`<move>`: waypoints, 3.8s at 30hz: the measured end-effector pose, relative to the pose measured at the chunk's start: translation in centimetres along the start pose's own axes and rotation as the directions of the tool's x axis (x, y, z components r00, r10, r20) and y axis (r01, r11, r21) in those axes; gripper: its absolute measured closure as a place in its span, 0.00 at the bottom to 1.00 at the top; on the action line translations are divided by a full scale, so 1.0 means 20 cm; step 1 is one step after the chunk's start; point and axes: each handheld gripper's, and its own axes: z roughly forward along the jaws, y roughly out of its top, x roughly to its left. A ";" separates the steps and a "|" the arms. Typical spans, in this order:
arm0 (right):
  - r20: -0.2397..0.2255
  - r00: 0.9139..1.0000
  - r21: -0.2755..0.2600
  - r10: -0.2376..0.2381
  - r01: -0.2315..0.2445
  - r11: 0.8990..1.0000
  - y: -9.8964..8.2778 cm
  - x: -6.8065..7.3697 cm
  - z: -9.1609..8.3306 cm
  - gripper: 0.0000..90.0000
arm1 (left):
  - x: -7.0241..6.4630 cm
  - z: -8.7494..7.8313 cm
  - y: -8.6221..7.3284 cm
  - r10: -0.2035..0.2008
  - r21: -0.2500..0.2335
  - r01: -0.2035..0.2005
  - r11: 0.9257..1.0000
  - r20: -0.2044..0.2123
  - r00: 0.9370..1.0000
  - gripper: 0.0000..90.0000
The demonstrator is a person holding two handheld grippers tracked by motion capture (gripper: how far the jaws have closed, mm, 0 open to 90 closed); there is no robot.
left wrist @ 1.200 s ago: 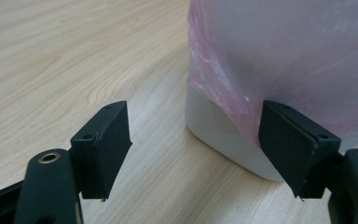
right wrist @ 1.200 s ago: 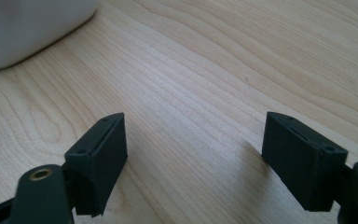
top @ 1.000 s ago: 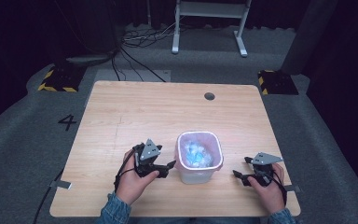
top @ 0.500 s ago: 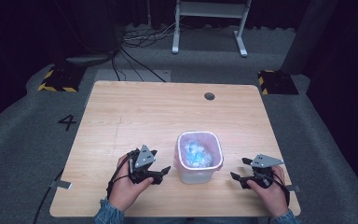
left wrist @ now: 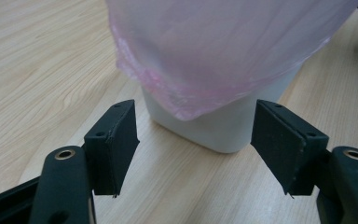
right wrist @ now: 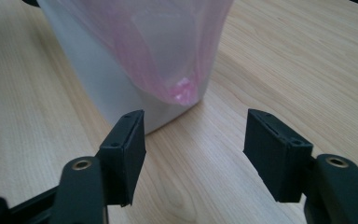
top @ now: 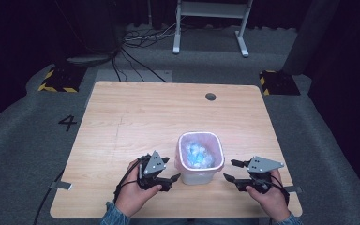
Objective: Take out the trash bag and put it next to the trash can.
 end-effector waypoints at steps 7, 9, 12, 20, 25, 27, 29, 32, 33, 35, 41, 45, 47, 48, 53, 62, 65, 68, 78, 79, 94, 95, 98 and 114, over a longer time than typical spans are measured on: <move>-0.069 0.997 -0.017 -0.028 0.027 0.999 0.06 0.04 0.02 0.55 | -0.01 0.02 0.00 0.025 -0.031 -0.024 0.999 0.028 0.999 0.60; -0.098 0.995 -0.032 -0.034 0.031 0.999 0.07 0.04 0.03 0.59 | -0.01 0.02 0.00 0.038 -0.031 -0.037 0.999 0.041 0.998 0.74; -0.124 0.992 -0.047 -0.034 0.028 0.998 0.08 0.04 0.04 0.65 | -0.03 0.02 0.01 0.059 -0.042 -0.057 0.998 0.043 0.997 0.88; -0.151 0.984 -0.086 -0.090 0.078 0.993 0.10 0.09 0.00 0.95 | -0.05 -0.04 0.04 0.077 -0.057 -0.074 0.996 0.052 0.996 0.99; -0.152 0.983 -0.115 -0.104 0.087 0.990 0.12 0.12 -0.06 0.97 | -0.08 -0.10 0.08 0.098 -0.069 -0.094 0.993 0.057 0.994 0.99; -0.150 0.982 -0.124 -0.111 0.093 0.988 0.13 0.13 -0.08 0.97 | -0.09 -0.12 0.09 0.098 -0.082 -0.093 0.992 0.061 0.993 0.99; -0.155 0.981 -0.138 -0.118 0.097 0.986 0.14 0.14 -0.10 0.97 | -0.10 -0.13 0.11 0.096 -0.097 -0.090 0.991 0.069 0.993 0.99; -0.162 0.978 -0.165 -0.128 0.101 0.981 0.16 0.16 -0.12 0.97 | -0.11 -0.15 0.12 0.097 -0.112 -0.089 0.990 0.071 0.993 0.99; -0.160 0.978 -0.170 -0.131 0.104 0.980 0.17 0.16 -0.13 0.97 | -0.12 -0.16 0.13 0.100 -0.117 -0.092 0.989 0.070 0.992 1.00; -0.153 0.979 -0.179 -0.137 0.109 0.978 0.18 0.16 -0.14 0.97 | -0.12 -0.18 0.14 0.102 -0.129 -0.093 0.987 0.068 0.992 1.00; -0.133 0.980 -0.213 -0.149 0.119 0.970 0.22 0.16 -0.20 0.98 | -0.10 -0.23 0.17 0.088 -0.179 -0.079 0.981 0.039 0.995 1.00; -0.111 0.983 -0.223 -0.145 0.118 0.968 0.27 0.12 -0.23 0.98 | -0.07 -0.23 0.20 0.077 -0.194 -0.074 0.978 0.010 0.997 1.00; -0.099 0.986 -0.223 -0.136 0.111 0.968 0.29 0.10 -0.23 0.98 | -0.05 -0.23 0.22 0.067 -0.196 -0.068 0.978 -0.015 0.998 1.00; -0.099 0.986 -0.223 -0.136 0.111 0.968 0.29 0.10 -0.23 0.98 | -0.05 -0.23 0.22 0.067 -0.196 -0.068 0.978 -0.015 0.998 1.00; -0.079 0.993 -0.193 -0.092 0.076 0.978 0.31 -0.04 -0.14 0.99 | 0.02 -0.18 0.21 0.020 -0.191 -0.031 0.981 -0.058 0.998 1.00; -0.091 0.995 -0.147 -0.041 0.027 0.989 0.26 -0.10 -0.02 0.99 | 0.08 -0.08 0.15 -0.029 -0.150 0.028 0.988 -0.008 1.000 1.00; -0.090 0.996 -0.150 -0.026 0.013 0.989 0.24 -0.09 -0.01 0.97 | 0.07 -0.07 0.14 -0.032 -0.143 0.031 0.989 -0.001 0.999 1.00; -0.074 0.997 -0.150 -0.019 0.008 0.989 0.23 -0.09 -0.03 0.85 | 0.07 -0.07 0.14 -0.028 -0.142 0.027 0.990 -0.002 1.000 1.00; -0.067 0.998 -0.125 0.014 -0.022 0.992 0.17 0.02 -0.16 0.87 | 0.06 -0.07 0.13 -0.035 -0.138 0.035 0.990 0.004 0.999 0.99; -0.079 0.997 -0.113 0.011 -0.020 0.993 0.17 0.03 -0.16 0.89 | 0.06 -0.06 0.13 -0.032 -0.133 0.033 0.991 0.007 0.999 0.99; 0.003 0.997 -0.059 0.078 -0.078 0.995 0.17 -0.01 0.02 0.79 | 0.07 -0.06 0.15 -0.022 -0.135 0.016 0.991 -0.046 0.999 0.77; 0.019 0.995 -0.076 0.098 -0.097 0.992 0.18 -0.03 0.02 0.77 | 0.08 -0.06 0.16 -0.030 -0.144 0.022 0.989 -0.059 0.998 0.69; 0.046 0.987 -0.116 0.155 -0.149 0.982 0.22 -0.10 0.02 0.68 | 0.11 -0.05 0.17 -0.046 -0.135 0.034 0.990 -0.084 0.995 0.59; 0.080 0.971 -0.217 0.226 -0.205 0.955 0.43 -0.23 0.09 0.56 | 0.16 -0.05 0.24 -0.041 -0.128 0.026 0.991 -0.120 0.992 0.70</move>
